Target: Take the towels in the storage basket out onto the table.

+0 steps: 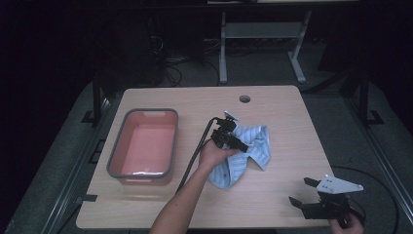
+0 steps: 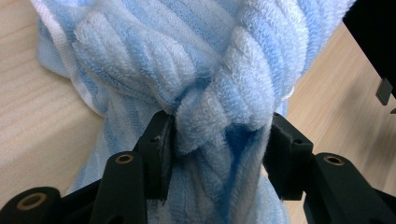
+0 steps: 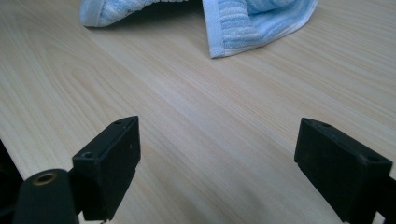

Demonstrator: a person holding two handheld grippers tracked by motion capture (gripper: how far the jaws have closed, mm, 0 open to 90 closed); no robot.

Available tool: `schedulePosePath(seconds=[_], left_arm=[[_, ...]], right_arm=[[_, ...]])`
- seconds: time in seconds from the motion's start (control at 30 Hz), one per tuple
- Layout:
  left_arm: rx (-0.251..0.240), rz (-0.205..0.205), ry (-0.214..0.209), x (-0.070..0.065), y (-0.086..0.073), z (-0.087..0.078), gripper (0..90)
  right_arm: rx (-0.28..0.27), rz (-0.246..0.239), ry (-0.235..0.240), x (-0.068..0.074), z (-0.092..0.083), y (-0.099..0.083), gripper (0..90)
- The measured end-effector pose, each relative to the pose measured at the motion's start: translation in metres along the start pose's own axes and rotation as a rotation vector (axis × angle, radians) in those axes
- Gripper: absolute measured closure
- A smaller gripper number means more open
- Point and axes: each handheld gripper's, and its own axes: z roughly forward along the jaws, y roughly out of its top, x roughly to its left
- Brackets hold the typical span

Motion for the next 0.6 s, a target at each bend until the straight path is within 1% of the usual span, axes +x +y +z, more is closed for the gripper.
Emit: schedulePosePath(seconds=[0.03,0.13,0.17,0.27,0.33,0.37,0.5,0.6], left_arm=[[-0.001,0.000,0.001,0.000,0.000,-0.001,47.0],[-0.008,-0.008,-0.002,0.000,-0.001,-0.002,43.2],[-0.005,0.002,-0.001,0.000,-0.001,-0.003,42.3],[-0.016,-0.004,-0.003,-0.001,-0.003,-0.006,38.9],[-0.020,0.005,-0.003,-0.001,-0.004,-0.009,37.4],[-0.025,0.002,-0.011,-0.001,-0.005,-0.010,36.6],[-0.040,0.000,-0.019,0.000,-0.007,-0.016,35.0],[-0.046,0.004,-0.014,0.001,-0.008,-0.020,34.0]], right_arm=[[0.001,0.007,0.002,0.000,0.000,0.000,13.8],[0.003,0.002,-0.001,0.000,0.000,0.000,13.8],[0.003,0.001,-0.001,0.000,0.000,0.000,13.8],[0.000,0.000,-0.003,0.000,0.000,0.000,13.8],[-0.002,0.005,-0.004,0.000,-0.001,0.000,13.8],[-0.002,0.005,-0.005,0.000,-0.001,0.000,13.8],[0.000,0.005,-0.008,-0.001,0.000,0.000,13.8],[0.001,0.003,-0.010,-0.001,0.000,0.000,13.8]])
